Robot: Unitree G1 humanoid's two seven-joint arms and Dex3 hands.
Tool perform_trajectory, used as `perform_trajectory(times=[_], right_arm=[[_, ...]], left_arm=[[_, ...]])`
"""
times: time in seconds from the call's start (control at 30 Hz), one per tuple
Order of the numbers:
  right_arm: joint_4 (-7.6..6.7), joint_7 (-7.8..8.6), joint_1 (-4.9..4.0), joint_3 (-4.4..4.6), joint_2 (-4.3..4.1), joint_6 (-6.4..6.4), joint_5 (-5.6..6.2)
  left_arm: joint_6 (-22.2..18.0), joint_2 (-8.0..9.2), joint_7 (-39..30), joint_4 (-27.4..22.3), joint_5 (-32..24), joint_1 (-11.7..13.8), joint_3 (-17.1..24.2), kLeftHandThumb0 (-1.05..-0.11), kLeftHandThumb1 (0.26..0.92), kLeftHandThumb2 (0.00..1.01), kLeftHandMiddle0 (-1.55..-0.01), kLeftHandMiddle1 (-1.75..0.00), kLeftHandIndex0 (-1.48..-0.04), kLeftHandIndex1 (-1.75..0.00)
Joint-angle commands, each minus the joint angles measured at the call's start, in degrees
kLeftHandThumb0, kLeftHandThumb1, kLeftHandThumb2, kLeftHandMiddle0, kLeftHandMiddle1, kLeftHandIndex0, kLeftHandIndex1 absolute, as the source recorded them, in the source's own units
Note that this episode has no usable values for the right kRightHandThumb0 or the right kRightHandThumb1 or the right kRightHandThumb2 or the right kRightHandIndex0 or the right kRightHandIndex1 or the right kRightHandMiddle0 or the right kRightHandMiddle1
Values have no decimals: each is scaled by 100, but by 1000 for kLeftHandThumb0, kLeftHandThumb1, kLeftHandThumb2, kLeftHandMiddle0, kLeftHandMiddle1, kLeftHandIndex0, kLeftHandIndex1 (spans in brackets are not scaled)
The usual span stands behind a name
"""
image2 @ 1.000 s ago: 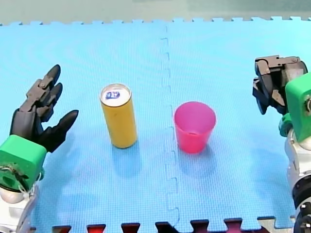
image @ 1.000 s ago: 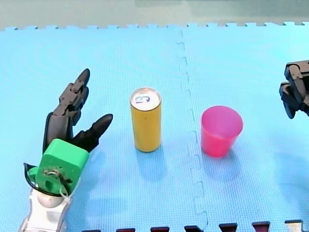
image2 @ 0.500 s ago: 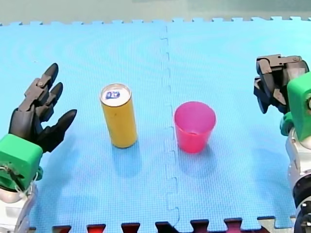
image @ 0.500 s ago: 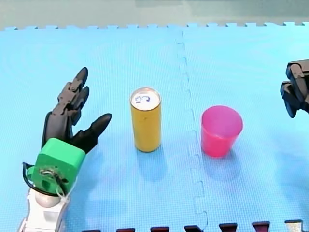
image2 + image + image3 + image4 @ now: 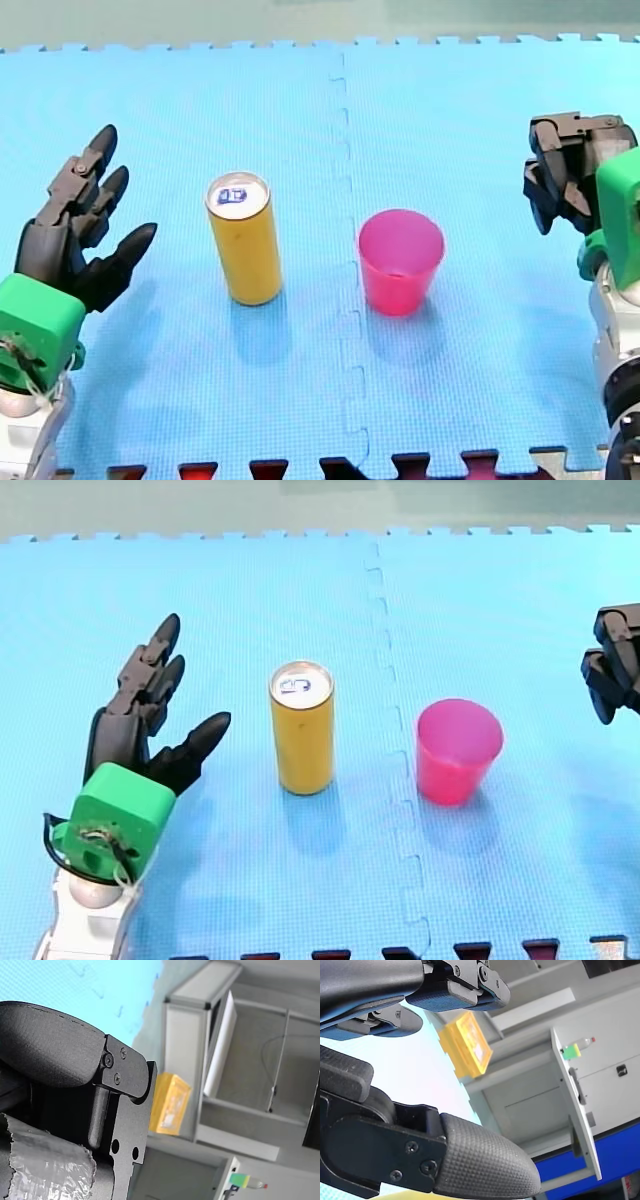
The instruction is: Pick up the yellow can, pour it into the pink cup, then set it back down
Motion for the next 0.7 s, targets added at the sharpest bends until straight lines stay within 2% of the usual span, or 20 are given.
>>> perform_trajectory(times=[0.0,0.2,0.4,0.67], right_arm=[[-3,20,-14,-19,-21,9,26],[-18,2,-11,5,-50,14,-13],[-21,22,-11,2,-56,33,1],[-30,54,-8,1,-55,31,9]], left_arm=[[44,35,-51,10,-46,-43,21,-1048,921,168,-349,-2,-263,-1],[88,50,-151,0,-105,-72,47,-1048,921,151,-379,-16,-288,-12],[102,53,-175,-30,-91,-47,29,-1048,921,141,-393,-19,-306,-15],[100,225,-468,57,-106,-72,-5,-1048,921,104,-393,-13,-313,-10]])
